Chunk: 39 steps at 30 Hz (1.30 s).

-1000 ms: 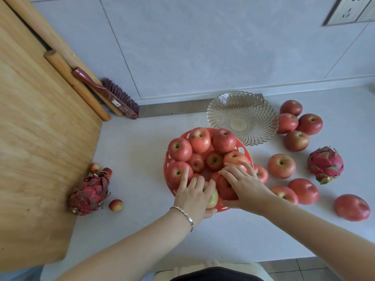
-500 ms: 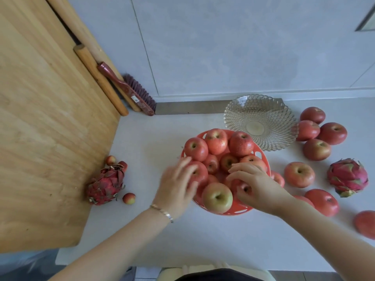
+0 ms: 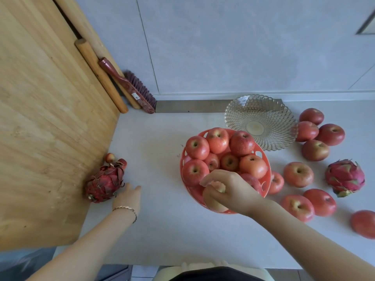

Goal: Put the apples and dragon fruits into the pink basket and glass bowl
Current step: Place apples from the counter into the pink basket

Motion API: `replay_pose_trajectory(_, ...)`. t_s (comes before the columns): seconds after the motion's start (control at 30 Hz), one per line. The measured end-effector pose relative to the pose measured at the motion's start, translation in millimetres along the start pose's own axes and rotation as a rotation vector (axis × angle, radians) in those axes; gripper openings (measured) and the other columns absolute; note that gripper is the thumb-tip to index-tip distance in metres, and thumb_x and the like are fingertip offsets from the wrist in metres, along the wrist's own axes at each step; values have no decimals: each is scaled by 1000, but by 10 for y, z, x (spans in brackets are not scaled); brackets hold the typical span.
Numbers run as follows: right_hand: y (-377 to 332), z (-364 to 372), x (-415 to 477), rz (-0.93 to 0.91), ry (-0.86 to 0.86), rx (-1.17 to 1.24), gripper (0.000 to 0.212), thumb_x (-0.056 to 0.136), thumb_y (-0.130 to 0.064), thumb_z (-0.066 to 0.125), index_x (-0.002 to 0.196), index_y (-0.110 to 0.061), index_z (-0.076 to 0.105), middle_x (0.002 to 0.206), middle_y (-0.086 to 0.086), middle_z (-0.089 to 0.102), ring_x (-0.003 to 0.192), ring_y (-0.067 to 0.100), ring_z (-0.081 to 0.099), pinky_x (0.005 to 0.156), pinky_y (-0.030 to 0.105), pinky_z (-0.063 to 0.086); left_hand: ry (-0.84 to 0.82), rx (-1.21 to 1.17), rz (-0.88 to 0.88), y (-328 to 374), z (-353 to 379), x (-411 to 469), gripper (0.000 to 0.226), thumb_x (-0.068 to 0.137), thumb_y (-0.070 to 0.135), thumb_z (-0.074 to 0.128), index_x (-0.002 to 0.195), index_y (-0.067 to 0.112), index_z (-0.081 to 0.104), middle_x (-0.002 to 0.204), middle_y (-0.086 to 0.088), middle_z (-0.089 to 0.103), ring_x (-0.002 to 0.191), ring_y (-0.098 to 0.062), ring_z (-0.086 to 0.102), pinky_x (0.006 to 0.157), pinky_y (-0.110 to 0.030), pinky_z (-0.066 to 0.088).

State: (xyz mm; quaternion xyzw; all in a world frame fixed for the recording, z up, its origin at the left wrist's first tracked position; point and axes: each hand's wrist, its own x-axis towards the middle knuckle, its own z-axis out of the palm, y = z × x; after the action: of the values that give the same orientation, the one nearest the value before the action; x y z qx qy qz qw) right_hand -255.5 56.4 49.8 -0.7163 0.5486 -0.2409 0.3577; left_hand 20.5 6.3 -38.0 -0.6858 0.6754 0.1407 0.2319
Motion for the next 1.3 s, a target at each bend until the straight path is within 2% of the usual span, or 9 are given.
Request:
replay_pose_trajectory(0.17, 6, -4, -42, 41, 43, 38, 21, 81, -5, 57, 95, -16, 69, 94, -5, 66, 95, 3, 55, 79, 6, 41, -26, -38, -39, 9, -54, 68, 30, 88, 1, 37, 114, 13, 49, 124, -12, 42, 99, -30, 60, 80, -35, 48)
replay_pose_trajectory(0.37, 9, -88, -40, 7, 170, 22, 28, 78, -11, 59, 103, -23, 64, 92, -20, 54, 88, -9, 53, 77, 12, 45, 260, -682, 85, 313, -747, -77, 12, 77, 12, 65, 89, 13, 61, 88, -3, 65, 78, -23, 61, 74, -30, 49)
replay_pose_trajectory(0.53, -171, -153, 53, -134, 171, -7, 59, 71, -23, 73, 125, -29, 51, 110, -10, 48, 94, -2, 50, 79, 18, 49, -49, -1292, 383, 880, -1355, -723, 20, 70, 22, 77, 82, 22, 61, 83, 1, 66, 60, -16, 65, 65, -32, 58)
replay_pose_trajectory(0.7, -122, -225, 171, -203, 231, -92, 22, 71, -21, 70, 90, -10, 69, 94, 7, 58, 83, 11, 54, 76, 10, 40, -24, -1261, 494, 1123, -1317, -786, 20, 74, 24, 75, 83, 27, 58, 83, 3, 69, 73, -5, 66, 69, -22, 55)
replay_pose_trajectory(0.8, 154, -366, 303, 167, 179, -238, 19, 78, -19, 67, 96, -13, 66, 98, 5, 46, 81, 22, 55, 68, 20, 38, 59, -1180, 449, 1059, -1240, -704, 18, 80, 24, 70, 80, 34, 55, 83, 14, 64, 78, -6, 60, 71, -11, 47)
replay_pose_trajectory(0.87, 325, -376, 378, 431, 4, -409, 25, 83, -23, 57, 108, -19, 56, 108, 6, 38, 76, 25, 53, 70, 27, 36, 71, -1130, 429, 984, -1171, -689, 17, 82, 21, 66, 79, 33, 55, 82, 15, 62, 79, -6, 60, 65, -3, 43)
replay_pose_trajectory(1.0, 462, -202, 466, 396, -288, -527, 31, 87, -13, 43, 117, -17, 49, 118, 10, 33, 75, 20, 43, 71, 31, 36, 75, -1027, 434, 803, -1040, -678, 17, 84, 17, 64, 80, 32, 56, 82, 16, 61, 78, 0, 60, 68, -3, 42)
replay_pose_trajectory(1.17, 432, -166, 506, 356, -201, -527, 28, 81, -18, 58, 108, -18, 51, 96, -1, 50, 99, 22, 50, 69, 30, 37, 75, -992, 389, 617, -898, -637, 22, 85, 18, 62, 77, 37, 55, 88, 15, 62, 89, -11, 63, 83, -24, 47)
replay_pose_trajectory(1.3, 424, -54, 567, 457, -161, -316, 22, 88, -11, 51, 109, -6, 58, 113, 16, 57, 103, 32, 54, 83, 33, 42, 58, -990, 349, 566, -810, -602, 20, 86, 19, 60, 78, 36, 55, 89, 16, 60, 93, -15, 65, 79, -25, 47)
